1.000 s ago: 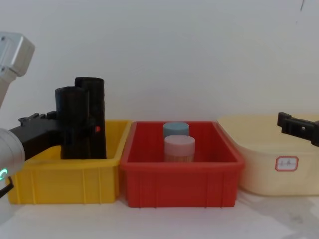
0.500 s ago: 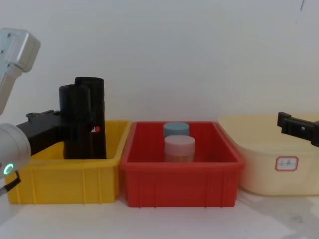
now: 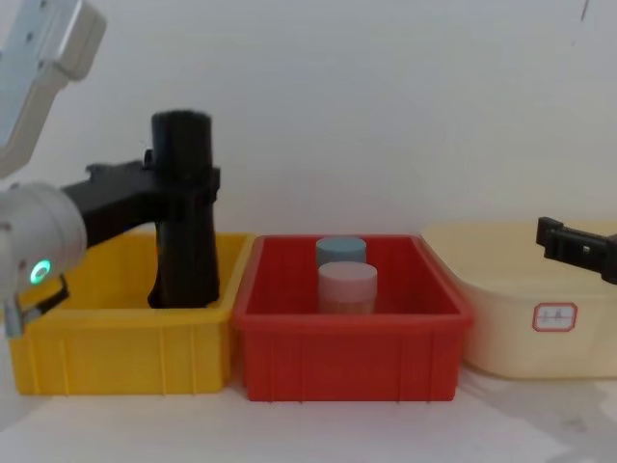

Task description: Pick up the garbage bag with the one hand and transfer it to the other hand.

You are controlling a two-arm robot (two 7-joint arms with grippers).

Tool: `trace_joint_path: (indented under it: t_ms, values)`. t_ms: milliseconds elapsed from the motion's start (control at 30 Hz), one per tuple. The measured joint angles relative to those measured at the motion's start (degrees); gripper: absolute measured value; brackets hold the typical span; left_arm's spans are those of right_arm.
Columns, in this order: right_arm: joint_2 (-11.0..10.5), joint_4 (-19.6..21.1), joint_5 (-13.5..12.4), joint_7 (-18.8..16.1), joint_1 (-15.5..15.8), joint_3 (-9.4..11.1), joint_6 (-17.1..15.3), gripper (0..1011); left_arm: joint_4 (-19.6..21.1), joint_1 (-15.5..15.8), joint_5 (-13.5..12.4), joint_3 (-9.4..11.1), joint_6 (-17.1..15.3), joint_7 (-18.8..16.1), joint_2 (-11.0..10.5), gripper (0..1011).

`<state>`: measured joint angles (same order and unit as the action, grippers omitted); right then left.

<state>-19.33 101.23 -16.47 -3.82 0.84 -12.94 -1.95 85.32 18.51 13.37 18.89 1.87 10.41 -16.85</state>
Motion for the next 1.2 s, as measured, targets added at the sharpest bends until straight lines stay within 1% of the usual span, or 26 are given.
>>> trace_joint_path:
  t_ms: [100,300,567,733,967,1200]
  values:
    - [0.0,0.0,0.0,0.0,0.0,0.0,0.0,1000,0.79,0.58,-0.28,0.32,-0.06,0.89,-0.15,466]
    - [0.0,0.0,0.0,0.0,0.0,0.0,0.0,1000,3.89,2.82,-1.08,1.59,-0.37,3.63,-0.41,466]
    - [0.0,0.0,0.0,0.0,0.0,0.0,0.0,1000,6.06,4.44,-1.32,3.01,-0.86,6.48,-0.06,466]
    - [0.0,0.0,0.0,0.0,0.0,0.0,0.0,1000,6.65,4.62,-1.08,3.64,-1.16,7.78,0.43,466]
    - [0.0,0.0,0.0,0.0,0.0,0.0,0.0,1000,6.87,3.82,0.21,4.22,-1.14,9.04,1.19,466]
    - [0.0,0.0,0.0,0.0,0.0,0.0,0.0,1000,5.72,2.98,2.17,4.66,0.3,10.34,2.43,466]
